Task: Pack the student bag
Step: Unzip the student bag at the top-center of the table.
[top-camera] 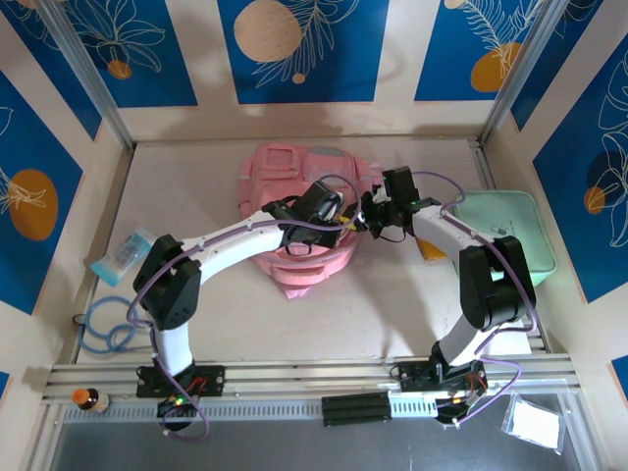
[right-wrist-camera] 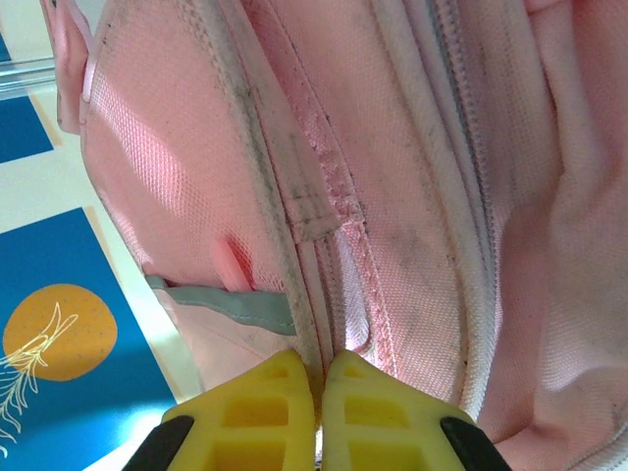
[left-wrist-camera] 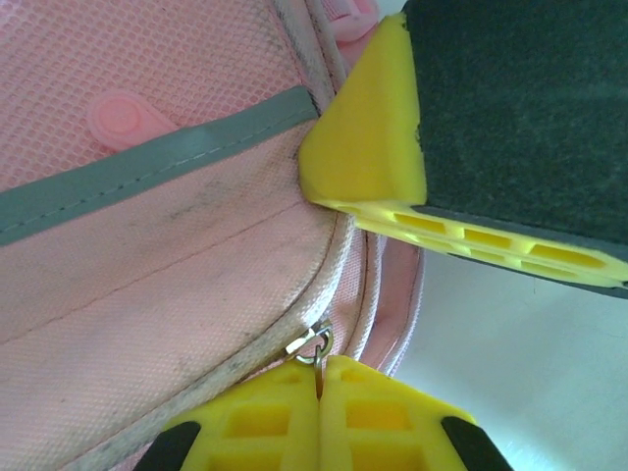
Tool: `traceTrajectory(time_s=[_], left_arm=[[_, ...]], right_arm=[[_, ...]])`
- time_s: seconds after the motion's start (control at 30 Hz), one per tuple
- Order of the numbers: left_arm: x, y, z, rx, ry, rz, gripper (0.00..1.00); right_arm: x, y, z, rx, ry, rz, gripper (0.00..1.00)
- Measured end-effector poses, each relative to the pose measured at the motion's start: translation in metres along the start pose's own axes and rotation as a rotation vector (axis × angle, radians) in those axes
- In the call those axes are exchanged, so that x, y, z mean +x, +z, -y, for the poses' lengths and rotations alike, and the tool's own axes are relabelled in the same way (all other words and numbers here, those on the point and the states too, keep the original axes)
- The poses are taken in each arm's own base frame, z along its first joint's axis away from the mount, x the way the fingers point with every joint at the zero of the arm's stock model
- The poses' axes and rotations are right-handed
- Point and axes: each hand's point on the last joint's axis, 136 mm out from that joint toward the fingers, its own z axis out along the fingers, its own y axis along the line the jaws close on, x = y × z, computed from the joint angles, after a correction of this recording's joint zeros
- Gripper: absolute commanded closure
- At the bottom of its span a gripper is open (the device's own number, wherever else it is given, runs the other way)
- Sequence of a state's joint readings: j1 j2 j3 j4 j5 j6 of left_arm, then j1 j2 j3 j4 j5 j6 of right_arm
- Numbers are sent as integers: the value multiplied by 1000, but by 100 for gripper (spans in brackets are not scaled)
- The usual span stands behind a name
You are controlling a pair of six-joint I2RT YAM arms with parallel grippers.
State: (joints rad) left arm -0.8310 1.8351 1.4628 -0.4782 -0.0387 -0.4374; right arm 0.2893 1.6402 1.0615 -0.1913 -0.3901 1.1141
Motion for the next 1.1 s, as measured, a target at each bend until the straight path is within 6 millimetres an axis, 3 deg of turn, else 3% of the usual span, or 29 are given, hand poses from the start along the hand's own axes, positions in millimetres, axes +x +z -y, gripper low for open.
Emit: traceTrajectory(time_s=[0.17, 0.5, 0.57, 0.7, 0.87, 1.1], left_arm=[[8, -13, -28, -56, -7, -15, 100], [27, -48, -105, -209, -63, -30, 100], [28, -52, -115, -220, -70, -30, 100], [27, -52, -111, -175, -44, -32, 100], [26, -50, -96, -122, 1, -36, 100], [16, -41, -54, -21, 54, -33, 100]], right_arm=[[-4, -3, -1, 13, -24, 15, 97], [-28, -15, -3, 23, -73, 90, 97], [-32, -17, -3, 25, -104, 103, 93], [-38, -22, -11, 21, -169, 124, 65], [-48, -33, -15, 20, -170, 188, 45], [-30, -52, -5, 12, -122, 223, 43]])
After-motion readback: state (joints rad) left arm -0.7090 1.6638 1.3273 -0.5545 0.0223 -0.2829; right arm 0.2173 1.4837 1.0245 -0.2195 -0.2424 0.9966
